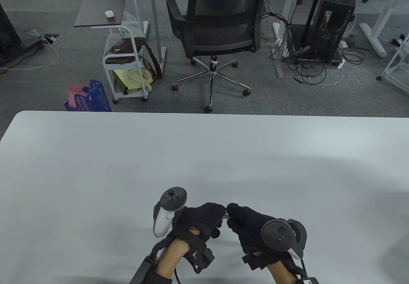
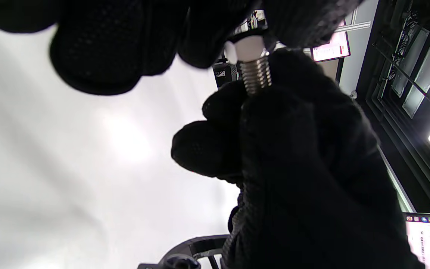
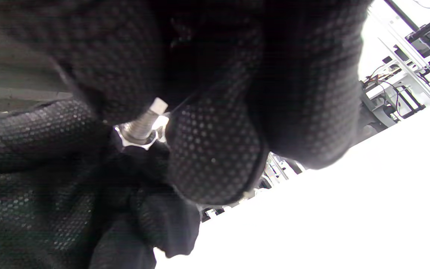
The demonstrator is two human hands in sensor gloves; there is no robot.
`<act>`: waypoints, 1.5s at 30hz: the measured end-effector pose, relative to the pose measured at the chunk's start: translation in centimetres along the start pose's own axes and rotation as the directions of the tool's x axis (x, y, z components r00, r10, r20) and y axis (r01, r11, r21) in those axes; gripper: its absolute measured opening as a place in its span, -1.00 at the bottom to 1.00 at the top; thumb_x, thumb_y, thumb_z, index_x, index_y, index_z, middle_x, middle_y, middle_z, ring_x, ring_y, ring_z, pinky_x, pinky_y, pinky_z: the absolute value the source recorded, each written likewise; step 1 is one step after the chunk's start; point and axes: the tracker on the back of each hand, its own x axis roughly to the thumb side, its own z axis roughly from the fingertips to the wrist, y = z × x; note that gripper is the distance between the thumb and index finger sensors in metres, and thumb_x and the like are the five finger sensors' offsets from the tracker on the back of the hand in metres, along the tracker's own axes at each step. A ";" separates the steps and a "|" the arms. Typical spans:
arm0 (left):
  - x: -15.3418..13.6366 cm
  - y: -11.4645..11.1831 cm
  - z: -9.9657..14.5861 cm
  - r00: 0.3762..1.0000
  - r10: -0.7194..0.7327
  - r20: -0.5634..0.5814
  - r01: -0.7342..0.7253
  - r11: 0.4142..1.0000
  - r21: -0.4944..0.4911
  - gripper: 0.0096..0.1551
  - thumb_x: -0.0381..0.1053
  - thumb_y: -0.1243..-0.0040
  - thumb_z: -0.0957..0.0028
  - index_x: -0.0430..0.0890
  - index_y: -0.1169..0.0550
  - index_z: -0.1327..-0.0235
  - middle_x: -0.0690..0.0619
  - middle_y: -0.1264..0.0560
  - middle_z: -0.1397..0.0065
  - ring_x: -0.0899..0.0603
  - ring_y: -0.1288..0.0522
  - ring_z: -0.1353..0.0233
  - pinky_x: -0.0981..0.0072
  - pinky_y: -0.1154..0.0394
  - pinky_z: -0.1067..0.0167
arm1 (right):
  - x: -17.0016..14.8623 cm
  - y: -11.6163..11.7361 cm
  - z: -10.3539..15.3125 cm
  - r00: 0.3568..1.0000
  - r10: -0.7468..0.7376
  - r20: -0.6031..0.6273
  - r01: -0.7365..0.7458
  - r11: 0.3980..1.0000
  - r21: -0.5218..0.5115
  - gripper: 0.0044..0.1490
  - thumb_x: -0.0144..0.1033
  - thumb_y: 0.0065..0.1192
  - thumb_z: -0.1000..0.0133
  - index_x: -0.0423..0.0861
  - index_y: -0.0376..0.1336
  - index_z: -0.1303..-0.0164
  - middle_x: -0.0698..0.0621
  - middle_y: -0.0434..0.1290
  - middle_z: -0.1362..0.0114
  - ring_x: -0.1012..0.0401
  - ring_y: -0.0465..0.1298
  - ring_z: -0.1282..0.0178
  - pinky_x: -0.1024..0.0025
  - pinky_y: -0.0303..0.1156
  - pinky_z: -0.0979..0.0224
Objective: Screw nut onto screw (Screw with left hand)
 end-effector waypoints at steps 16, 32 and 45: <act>0.6 -0.4 0.0 0.999 -0.033 0.025 0.034 0.999 -0.027 -0.36 0.05 -0.11 0.04 -0.33 -0.51 -0.17 -0.41 -0.51 -0.16 -0.42 -0.59 0.08 -0.23 -0.44 0.12 | 0.1 -0.1 0.1 1.000 0.028 0.014 -0.028 1.000 -0.007 -0.42 -0.15 0.50 0.21 -0.09 0.51 0.00 -0.05 0.75 0.06 0.26 0.89 0.38 0.28 0.85 0.18; 0.7 -0.5 -0.2 0.999 0.000 0.044 0.003 0.997 -0.079 -0.36 0.00 -0.10 0.03 -0.31 -0.42 -0.25 -0.39 -0.45 -0.22 -0.40 -0.56 0.03 -0.22 -0.42 0.07 | -0.2 -0.2 0.1 0.998 -0.049 -0.029 0.049 0.999 -0.007 -0.37 -0.17 0.55 0.22 -0.12 0.48 -0.05 -0.06 0.72 0.02 0.24 0.87 0.35 0.26 0.83 0.14; 0.8 -0.6 -0.2 0.999 -0.011 0.051 0.016 0.996 -0.088 -0.36 0.01 -0.10 0.04 -0.31 -0.43 -0.23 -0.39 -0.46 -0.19 -0.39 -0.57 0.05 -0.21 -0.43 0.08 | -0.1 -0.1 0.1 1.000 -0.017 -0.020 0.017 1.000 0.005 -0.40 -0.15 0.46 0.19 -0.13 0.48 -0.03 -0.06 0.74 0.06 0.23 0.89 0.39 0.24 0.84 0.19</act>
